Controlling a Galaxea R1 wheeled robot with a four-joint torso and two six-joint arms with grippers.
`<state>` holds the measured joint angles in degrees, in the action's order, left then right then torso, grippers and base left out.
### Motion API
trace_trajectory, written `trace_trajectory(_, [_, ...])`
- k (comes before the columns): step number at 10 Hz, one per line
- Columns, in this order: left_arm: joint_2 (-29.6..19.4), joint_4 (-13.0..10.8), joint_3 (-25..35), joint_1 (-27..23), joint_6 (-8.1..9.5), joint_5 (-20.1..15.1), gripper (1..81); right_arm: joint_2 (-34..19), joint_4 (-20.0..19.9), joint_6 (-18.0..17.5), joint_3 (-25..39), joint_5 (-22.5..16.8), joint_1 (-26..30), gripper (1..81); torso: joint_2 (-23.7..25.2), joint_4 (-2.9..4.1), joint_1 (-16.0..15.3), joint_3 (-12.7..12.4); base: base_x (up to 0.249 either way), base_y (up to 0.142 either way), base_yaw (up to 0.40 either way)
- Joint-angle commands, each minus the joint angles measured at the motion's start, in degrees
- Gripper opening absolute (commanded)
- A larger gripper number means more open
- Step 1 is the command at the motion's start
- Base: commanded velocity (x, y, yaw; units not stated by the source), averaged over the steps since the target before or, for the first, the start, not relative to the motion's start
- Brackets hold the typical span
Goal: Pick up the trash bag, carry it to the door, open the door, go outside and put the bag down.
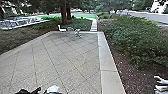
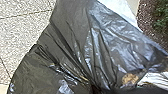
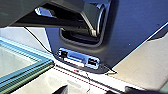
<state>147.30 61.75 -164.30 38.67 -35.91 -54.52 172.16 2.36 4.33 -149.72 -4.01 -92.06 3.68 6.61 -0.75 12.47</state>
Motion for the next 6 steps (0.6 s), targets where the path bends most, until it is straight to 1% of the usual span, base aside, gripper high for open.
trace_trajectory(1, [-2.4, 2.5, -1.3, -7.7, -0.03, -4.8, 1.0, 0.1, -0.5, 0.2, 0.3, -4.1, 0.6, 81.1, 0.0, 0.00, 0.0, 0.0, 0.000, 0.000, 0.000])
trace_trajectory(2, [-2.5, 2.6, -1.3, -7.7, -0.03, -4.8, 81.1, 0.1, -0.5, 0.2, 0.3, -4.1, 0.5, 81.1, 0.0, 0.00, 0.0, 0.0, 0.000, 0.000, 0.000])
trace_trajectory(4, [-2.3, 2.4, -1.2, -7.5, -0.03, -4.9, 81.1, 0.1, -0.5, 0.2, 0.3, -4.1, 0.6, 81.1, 0.0, 0.00, 0.0, 0.0, 0.000, 0.000, 0.000])
trace_trajectory(5, [-1.5, 1.9, -1.2, -6.5, -0.12, -4.9, 81.1, 0.1, -0.5, 0.2, 0.3, -4.1, 0.5, 81.1, 0.0, 0.00, 0.0, 0.0, 0.000, 0.000, 0.000])
trace_trajectory(6, [0.5, 1.1, -1.3, -3.8, -0.56, -4.6, 81.1, 0.1, -0.5, 0.2, 0.3, -4.1, 0.6, 81.1, 0.0, 0.00, 0.0, 0.0, 0.000, 0.000, 0.000])
